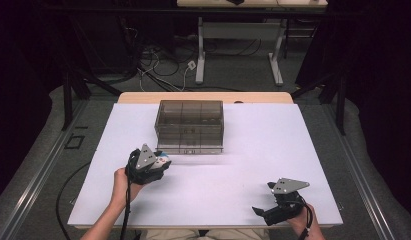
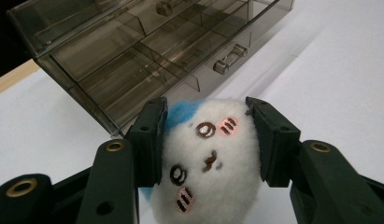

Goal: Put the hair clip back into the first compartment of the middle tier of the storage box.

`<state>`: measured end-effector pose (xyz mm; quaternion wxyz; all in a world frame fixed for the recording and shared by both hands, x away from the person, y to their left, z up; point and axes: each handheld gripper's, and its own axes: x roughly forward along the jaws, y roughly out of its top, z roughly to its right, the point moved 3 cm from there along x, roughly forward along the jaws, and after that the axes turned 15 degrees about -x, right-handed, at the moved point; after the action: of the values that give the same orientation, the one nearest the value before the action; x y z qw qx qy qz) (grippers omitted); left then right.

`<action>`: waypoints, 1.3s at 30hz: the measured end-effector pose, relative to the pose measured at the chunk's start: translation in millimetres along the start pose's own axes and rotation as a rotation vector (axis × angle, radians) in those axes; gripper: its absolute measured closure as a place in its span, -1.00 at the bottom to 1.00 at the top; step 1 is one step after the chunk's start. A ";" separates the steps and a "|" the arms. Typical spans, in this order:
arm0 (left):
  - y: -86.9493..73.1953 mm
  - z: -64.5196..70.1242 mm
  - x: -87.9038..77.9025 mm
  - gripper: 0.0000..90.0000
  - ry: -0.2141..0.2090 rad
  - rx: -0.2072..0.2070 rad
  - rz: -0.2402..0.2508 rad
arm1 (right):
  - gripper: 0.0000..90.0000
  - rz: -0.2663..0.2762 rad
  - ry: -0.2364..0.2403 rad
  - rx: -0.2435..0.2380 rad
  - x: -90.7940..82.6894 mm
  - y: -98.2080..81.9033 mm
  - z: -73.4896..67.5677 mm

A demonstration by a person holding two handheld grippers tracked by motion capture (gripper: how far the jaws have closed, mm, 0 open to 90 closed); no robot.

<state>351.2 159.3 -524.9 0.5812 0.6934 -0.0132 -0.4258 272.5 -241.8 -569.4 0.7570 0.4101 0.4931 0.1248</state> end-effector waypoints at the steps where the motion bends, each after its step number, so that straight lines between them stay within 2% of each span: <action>1: 1.0 -0.9 -0.3 0.14 0.001 0.011 -0.002 | -0.99 0.000 0.000 0.001 -0.1 0.0 -0.1; 6: 6.0 -1.7 0.2 0.14 -0.002 0.007 0.010 | -0.99 -0.001 -0.002 0.000 0.2 0.2 0.0; 7: 7.1 -0.9 1.3 0.14 -0.007 -0.007 0.021 | -0.99 -0.001 -0.002 0.001 0.2 0.2 0.0; 8: 8.6 -1.7 1.3 0.14 -0.005 0.005 0.022 | -0.99 -0.001 -0.002 0.000 0.1 0.2 0.0; 14: 13.8 -2.0 5.7 0.14 -0.015 0.000 0.031 | -0.99 0.001 0.001 -0.004 0.3 -0.1 0.3; 16: 16.4 -4.7 7.1 0.14 -0.003 0.022 0.033 | -0.99 -0.002 -0.003 -0.005 0.2 -0.1 0.3; 17: 16.9 -4.2 9.0 0.14 -0.014 0.006 0.038 | -0.99 -0.002 -0.003 -0.004 0.2 -0.1 0.3; 20: 20.4 -7.7 12.3 0.14 -0.008 0.014 0.041 | -0.99 0.000 -0.001 -0.003 0.1 -0.1 0.3; 23: 22.6 -8.9 16.4 0.14 -0.018 -0.002 0.050 | -0.99 0.003 0.000 -0.003 0.4 -0.3 0.4; 27: 27.1 -11.4 20.3 0.14 -0.022 0.009 0.059 | -0.99 0.003 0.001 -0.004 0.5 -0.2 0.5; 28: 28.5 -12.7 20.7 0.14 -0.019 0.025 0.061 | -0.99 -0.001 0.000 -0.002 0.4 -0.1 0.3; 30: 30.0 -13.0 22.3 0.14 -0.028 0.019 0.064 | -0.99 -0.003 -0.004 -0.001 0.3 0.0 0.2; 39: 34.9 -15.9 31.1 0.14 -0.041 0.046 0.078 | -0.99 0.000 0.000 -0.003 0.4 -0.1 0.3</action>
<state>397.3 144.6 -514.9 0.5809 0.6967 -0.0620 -0.4163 273.0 -241.8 -569.7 0.7576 0.4090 0.4929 0.1254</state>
